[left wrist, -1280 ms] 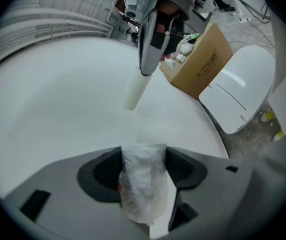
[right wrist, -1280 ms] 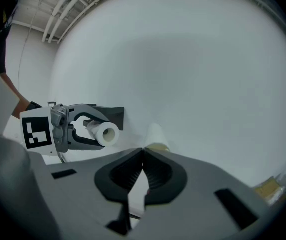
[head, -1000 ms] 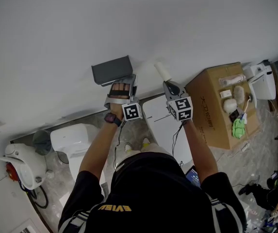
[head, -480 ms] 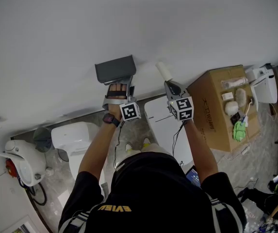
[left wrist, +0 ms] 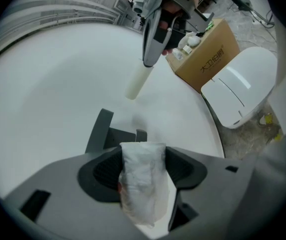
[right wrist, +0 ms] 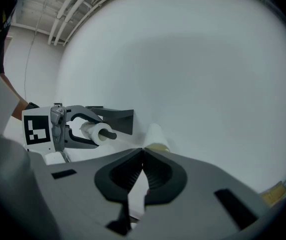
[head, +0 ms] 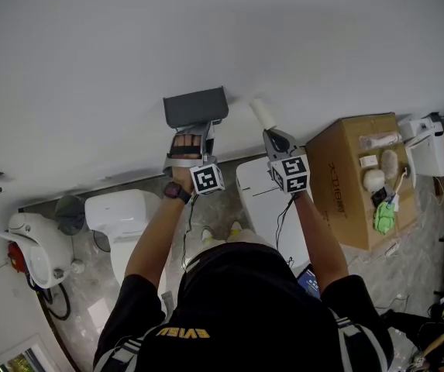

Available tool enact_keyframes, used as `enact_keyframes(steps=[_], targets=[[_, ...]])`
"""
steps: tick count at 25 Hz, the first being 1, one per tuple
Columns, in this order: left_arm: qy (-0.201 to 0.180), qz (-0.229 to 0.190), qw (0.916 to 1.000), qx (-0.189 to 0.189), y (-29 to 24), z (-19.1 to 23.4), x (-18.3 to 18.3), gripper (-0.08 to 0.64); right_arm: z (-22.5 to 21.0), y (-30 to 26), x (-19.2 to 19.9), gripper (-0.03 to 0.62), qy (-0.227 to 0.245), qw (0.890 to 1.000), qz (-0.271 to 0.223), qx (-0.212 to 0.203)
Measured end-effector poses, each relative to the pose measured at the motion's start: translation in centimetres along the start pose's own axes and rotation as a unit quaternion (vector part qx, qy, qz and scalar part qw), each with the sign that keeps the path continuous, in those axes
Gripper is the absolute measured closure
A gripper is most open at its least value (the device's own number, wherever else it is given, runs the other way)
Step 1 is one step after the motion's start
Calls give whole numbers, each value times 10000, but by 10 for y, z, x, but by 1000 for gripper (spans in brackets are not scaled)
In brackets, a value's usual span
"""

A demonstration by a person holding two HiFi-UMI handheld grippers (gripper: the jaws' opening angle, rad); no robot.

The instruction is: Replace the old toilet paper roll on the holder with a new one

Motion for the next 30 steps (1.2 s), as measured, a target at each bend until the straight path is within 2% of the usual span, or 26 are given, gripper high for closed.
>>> enact_keyframes(steps=[5, 18, 26, 30], targets=[[31, 34, 9999, 130, 5, 1, 6, 287, 7, -1, -4, 594, 47, 10000, -12, -64], [37, 126, 9999, 68, 6, 1, 7, 290, 3, 3, -5, 594, 62, 10000, -43, -33], [419, 77, 9990, 106, 12, 3, 9, 276, 3, 5, -4, 594, 49, 10000, -38, -20], [594, 41, 9982, -12, 21, 0, 16, 296, 3, 5, -5, 594, 52, 10000, -39, -18]])
Point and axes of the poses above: the fingertips, and each gripper's own axes: y backward along the fingers, z to its left, x out of its underside, the point moved 5 cm from there along y, backward along the fingers, and after that the axes turned 14 degrees about z, right-handed, at the moved point
